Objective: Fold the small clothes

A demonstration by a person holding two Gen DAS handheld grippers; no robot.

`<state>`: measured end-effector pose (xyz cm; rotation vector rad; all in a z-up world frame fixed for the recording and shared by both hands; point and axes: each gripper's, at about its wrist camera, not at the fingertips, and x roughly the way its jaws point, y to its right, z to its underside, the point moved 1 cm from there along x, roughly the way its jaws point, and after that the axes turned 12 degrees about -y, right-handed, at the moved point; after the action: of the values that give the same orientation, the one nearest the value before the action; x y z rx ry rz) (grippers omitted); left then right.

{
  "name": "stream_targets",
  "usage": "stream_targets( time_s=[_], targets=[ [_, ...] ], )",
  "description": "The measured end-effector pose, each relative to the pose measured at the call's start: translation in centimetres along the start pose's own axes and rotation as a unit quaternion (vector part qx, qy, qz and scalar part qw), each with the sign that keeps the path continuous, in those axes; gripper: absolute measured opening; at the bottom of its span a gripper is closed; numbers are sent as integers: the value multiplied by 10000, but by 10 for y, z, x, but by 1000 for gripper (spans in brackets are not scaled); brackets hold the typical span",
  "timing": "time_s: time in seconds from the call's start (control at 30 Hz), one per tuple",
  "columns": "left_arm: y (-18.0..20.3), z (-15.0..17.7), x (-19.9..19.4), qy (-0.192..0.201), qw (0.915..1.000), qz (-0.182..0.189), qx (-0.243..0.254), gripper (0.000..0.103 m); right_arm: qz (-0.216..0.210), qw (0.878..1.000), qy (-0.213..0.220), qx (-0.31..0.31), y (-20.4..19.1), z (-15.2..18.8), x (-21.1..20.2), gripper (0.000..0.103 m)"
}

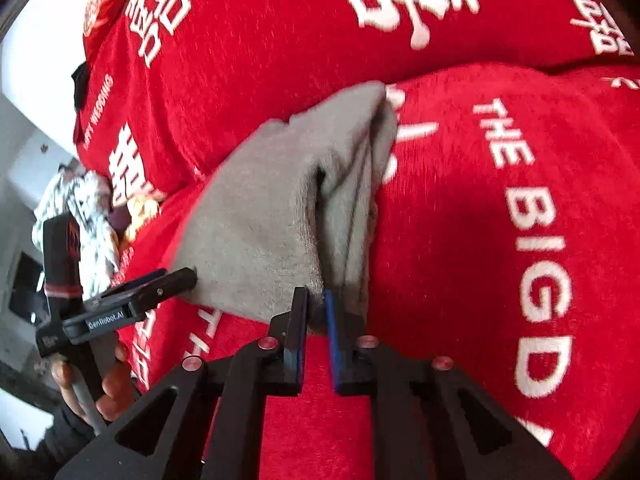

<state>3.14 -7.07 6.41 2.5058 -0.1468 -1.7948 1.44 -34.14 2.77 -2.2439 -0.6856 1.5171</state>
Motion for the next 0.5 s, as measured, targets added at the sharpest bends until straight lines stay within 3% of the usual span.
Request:
stream_targets(
  time_s=[0.03, 0.07, 0.17, 0.27, 0.33, 0.4, 0.47, 0.5],
  targets=[
    [0, -4, -4, 70, 10000, -13, 3, 92, 71, 9996, 224, -153, -10, -5, -10, 14],
    [-1, -11, -6, 108, 9999, -56, -46, 92, 81, 9991, 327, -266, -18, -9, -15, 21],
    [-6, -30, 1, 30, 9997, -87, -246, 92, 37, 9977, 390, -561, -42, -28, -13, 64],
    [-13, -39, 21, -229, 9988, -147, -398, 92, -145, 9974, 155, -689, -53, -43, 8, 64],
    [-18, -40, 32, -366, 9983, 14, -461, 92, -257, 9983, -127, -498, -47, -51, 27, 63],
    [-25, -38, 36, -414, 9977, 229, -476, 97, 200, 9992, -263, -205, -28, -55, 40, 61],
    [-31, -36, 35, -444, 9974, 329, -458, 98, 43, 9994, -308, 159, -3, -54, 39, 30],
    [-35, -35, 32, -449, 9972, 403, -440, 98, -75, 9992, -305, 241, 2, -53, 35, 29]
  ],
)
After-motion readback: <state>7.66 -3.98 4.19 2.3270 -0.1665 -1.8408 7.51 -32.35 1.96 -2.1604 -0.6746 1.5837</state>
